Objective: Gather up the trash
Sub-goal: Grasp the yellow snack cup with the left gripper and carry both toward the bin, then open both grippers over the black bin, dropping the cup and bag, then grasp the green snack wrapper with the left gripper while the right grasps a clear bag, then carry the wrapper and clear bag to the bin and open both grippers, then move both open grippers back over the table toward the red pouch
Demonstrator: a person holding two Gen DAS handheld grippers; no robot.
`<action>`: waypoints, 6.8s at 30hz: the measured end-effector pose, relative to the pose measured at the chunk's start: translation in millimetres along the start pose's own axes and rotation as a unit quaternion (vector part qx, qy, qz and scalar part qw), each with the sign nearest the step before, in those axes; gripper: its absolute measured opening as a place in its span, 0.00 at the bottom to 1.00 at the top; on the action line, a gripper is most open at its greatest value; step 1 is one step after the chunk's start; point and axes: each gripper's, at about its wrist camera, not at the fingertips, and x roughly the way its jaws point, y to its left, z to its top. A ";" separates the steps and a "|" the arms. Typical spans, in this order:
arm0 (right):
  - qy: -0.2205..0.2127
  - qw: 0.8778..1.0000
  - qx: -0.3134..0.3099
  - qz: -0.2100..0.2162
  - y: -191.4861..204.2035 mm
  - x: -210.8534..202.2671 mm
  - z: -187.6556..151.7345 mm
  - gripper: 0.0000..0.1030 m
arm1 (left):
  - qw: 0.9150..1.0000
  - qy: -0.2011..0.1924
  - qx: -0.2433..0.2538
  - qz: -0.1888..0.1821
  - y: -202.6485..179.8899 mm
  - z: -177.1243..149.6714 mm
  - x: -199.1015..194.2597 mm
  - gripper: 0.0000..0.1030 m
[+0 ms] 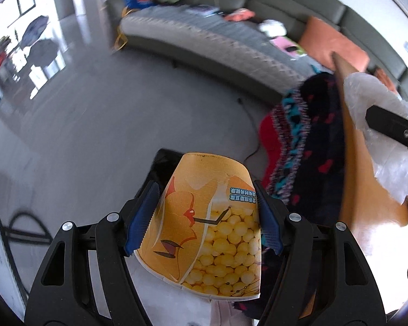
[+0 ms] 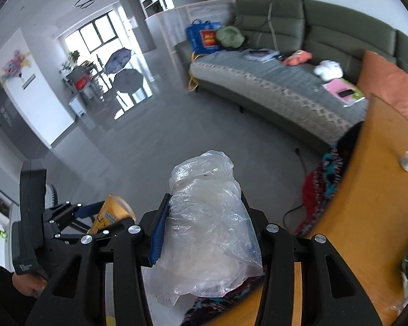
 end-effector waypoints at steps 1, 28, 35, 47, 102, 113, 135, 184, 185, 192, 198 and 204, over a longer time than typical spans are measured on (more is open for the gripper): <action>0.004 1.000 -0.004 0.003 4.5 5.4 2.1 0.46 | 1.000 0.004 -0.008 0.003 7.7 -0.4 3.0 0.66; 0.015 1.000 -0.019 0.006 31.3 36.5 17.5 0.74 | 0.999 0.024 -0.039 0.029 22.6 -15.3 5.7 0.95; -0.012 1.000 0.007 -0.011 -0.4 -3.9 8.4 0.74 | 1.000 0.010 -0.018 -0.002 -18.3 -12.6 -10.7 0.95; -0.077 0.989 0.091 -0.091 -109.4 -105.4 -21.3 0.74 | 0.995 -0.019 0.076 -0.063 -152.3 7.4 -20.1 0.95; -0.147 0.921 0.273 -0.235 -323.5 -239.7 -110.9 0.10 | 0.931 0.017 0.348 -0.114 -469.0 -7.0 66.6 0.61; -0.147 0.929 0.257 -0.221 -298.3 -234.5 -99.7 0.10 | 0.942 0.018 0.309 -0.128 -422.7 -18.3 45.1 0.60; -0.103 0.981 0.126 -0.108 -138.3 -139.3 -26.8 0.10 | 0.988 -0.021 0.143 -0.058 -211.1 -12.6 -14.7 0.60; -0.012 0.997 0.071 -0.038 -16.0 -7.6 16.6 0.57 | 0.999 -0.016 -0.032 0.003 -17.4 2.5 -12.9 0.94; -0.017 0.996 0.078 -0.045 -24.0 -14.8 14.7 0.57 | 1.000 -0.019 -0.023 -0.002 -25.9 4.5 -13.6 0.94; -0.045 0.989 0.117 -0.077 -70.5 -59.1 -3.0 0.57 | 0.998 -0.029 0.040 -0.029 -86.2 13.8 -19.0 0.94; -0.065 0.981 0.151 -0.103 -111.8 -97.2 -22.7 0.57 | 0.994 -0.037 0.083 -0.052 -136.3 17.6 -25.5 0.94; -0.079 0.972 0.175 -0.133 -151.1 -132.7 -41.4 0.57 | 0.989 -0.034 0.124 -0.075 -192.7 14.8 -23.0 0.94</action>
